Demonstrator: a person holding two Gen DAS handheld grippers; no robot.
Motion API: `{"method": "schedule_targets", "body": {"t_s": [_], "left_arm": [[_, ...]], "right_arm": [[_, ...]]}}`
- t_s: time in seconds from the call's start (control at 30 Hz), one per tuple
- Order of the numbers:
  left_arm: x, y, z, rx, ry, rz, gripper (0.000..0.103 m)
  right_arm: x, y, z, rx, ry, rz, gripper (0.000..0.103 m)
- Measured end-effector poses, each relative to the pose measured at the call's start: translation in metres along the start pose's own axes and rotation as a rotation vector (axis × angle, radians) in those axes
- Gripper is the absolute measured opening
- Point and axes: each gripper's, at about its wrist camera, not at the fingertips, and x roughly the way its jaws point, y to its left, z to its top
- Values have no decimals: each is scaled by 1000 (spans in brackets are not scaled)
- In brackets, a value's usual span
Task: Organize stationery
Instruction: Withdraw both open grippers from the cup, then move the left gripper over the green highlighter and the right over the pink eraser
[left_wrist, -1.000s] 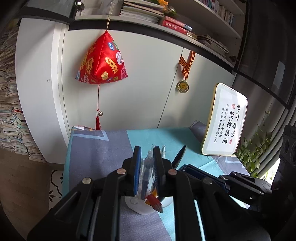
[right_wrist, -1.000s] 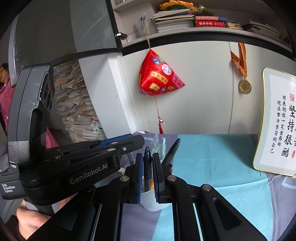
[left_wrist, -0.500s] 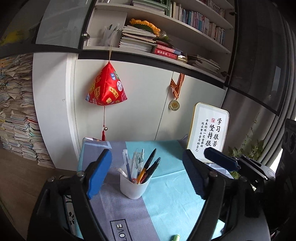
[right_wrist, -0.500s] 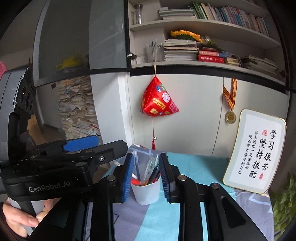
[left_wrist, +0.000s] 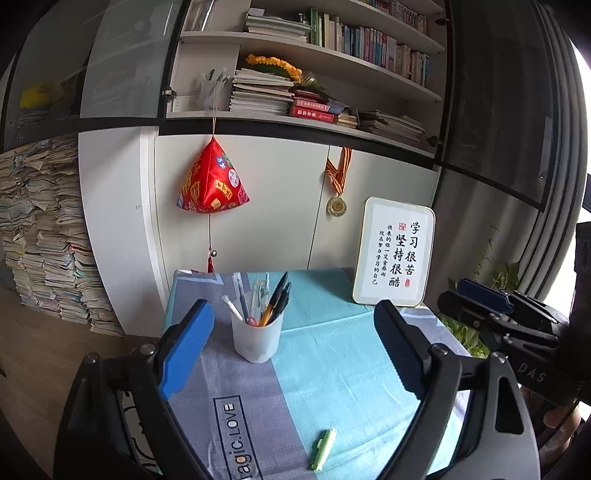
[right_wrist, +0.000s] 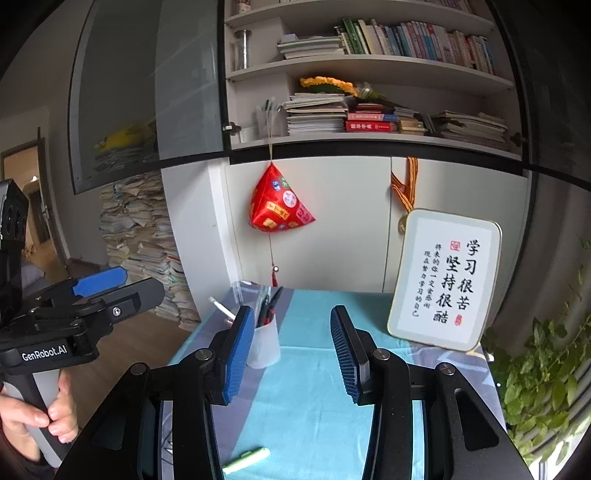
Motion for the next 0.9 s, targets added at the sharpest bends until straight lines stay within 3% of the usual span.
{"method": "schedule_targets", "body": {"t_s": [0.47, 0.6, 0.9], "left_arm": [[17, -27, -61, 12, 142, 1, 88], [26, -30, -80, 18, 197, 3, 88], [44, -36, -126, 37, 286, 49, 88]], "right_arm": [[-40, -68, -53, 126, 81, -80, 44], [-42, -81, -72, 146, 120, -93, 62], [-23, -104, -135, 216, 278, -100, 65]]}}
